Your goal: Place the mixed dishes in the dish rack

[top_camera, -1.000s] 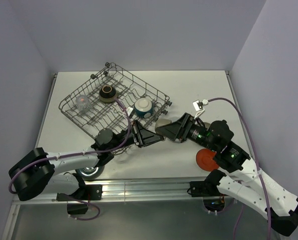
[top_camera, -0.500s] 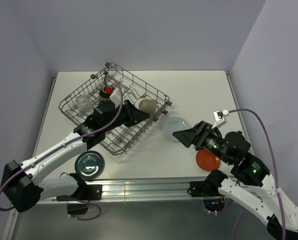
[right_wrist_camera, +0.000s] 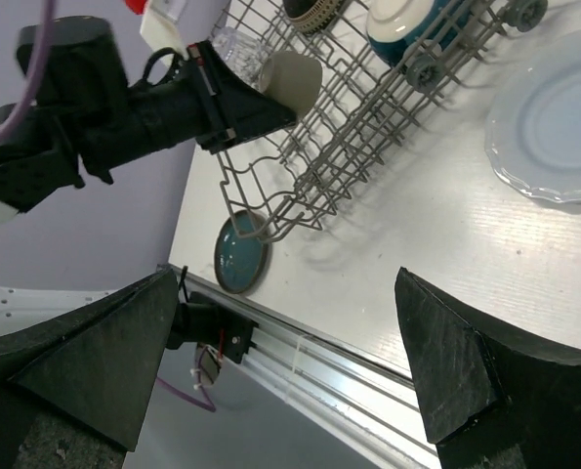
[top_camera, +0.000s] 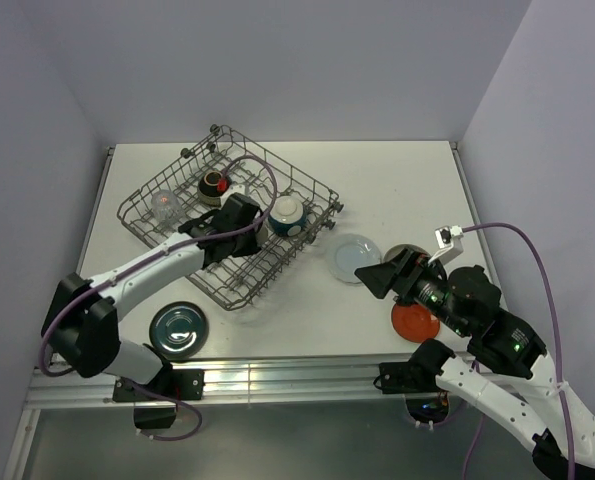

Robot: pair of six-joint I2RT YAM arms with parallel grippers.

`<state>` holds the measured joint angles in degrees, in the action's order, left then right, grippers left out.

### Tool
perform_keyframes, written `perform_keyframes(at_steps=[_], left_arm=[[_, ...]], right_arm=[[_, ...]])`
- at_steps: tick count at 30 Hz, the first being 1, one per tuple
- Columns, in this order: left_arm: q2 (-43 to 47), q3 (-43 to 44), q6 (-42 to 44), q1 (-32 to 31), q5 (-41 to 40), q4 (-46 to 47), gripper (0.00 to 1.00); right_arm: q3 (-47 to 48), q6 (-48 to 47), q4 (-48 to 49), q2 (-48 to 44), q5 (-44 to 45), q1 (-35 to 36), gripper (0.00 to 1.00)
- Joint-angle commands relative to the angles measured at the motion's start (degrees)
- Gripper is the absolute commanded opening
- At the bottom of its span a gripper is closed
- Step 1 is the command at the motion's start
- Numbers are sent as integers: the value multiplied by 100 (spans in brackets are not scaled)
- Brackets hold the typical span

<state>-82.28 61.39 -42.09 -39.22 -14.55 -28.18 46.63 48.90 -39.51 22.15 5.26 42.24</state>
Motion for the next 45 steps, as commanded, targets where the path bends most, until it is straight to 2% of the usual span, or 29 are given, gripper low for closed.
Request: perform_keyframes(at_steps=[1, 11, 12, 14, 15, 18, 24, 26, 27, 30, 31, 37, 45], left_arm=[[-173, 101, 245, 99, -391, 252, 0], [-1457, 796, 368, 143, -435, 76, 0], [-1632, 822, 368, 152, -435, 24, 2], [-1791, 893, 333, 169, -426, -11, 15], [-1913, 893, 324, 204, -365, 14, 31], [-1994, 796, 298, 248, -181, 120, 53], [-1818, 647, 227, 257, -57, 278, 73], [-1739, 638, 210, 257, -66, 226, 78], [-1634, 612, 210, 257, -75, 217, 85], [-1344, 524, 201, 257, -118, 147, 91], [-1256, 506, 201, 266, -127, 120, 97], [-545, 401, 131, 266, -136, -117, 99], [1581, -109, -28, 257, 13, -249, 99]], right_arm=[[189, -136, -153, -44, 195, 30, 100], [21, -66, -233, -88, 317, 21, 100], [21, 13, -276, -71, 388, 21, 100], [56, 92, -513, 104, 641, 21, 99], [83, 250, -662, 218, 756, 21, 99], [75, 487, -1199, 789, 1134, 21, 99], [-242, 462, -1183, 1888, 1302, -5, 99], [-408, 453, -928, 2108, 1364, -75, 99], [-488, 418, -701, 2153, 1347, -136, 99], [-865, 383, -242, 2223, 952, -549, 98], [-962, 383, 72, 2232, 777, -689, 98], [-1674, 409, 1181, 2485, -445, -1648, 96], [-2272, 575, 2551, 3242, -1843, -2413, 90]])
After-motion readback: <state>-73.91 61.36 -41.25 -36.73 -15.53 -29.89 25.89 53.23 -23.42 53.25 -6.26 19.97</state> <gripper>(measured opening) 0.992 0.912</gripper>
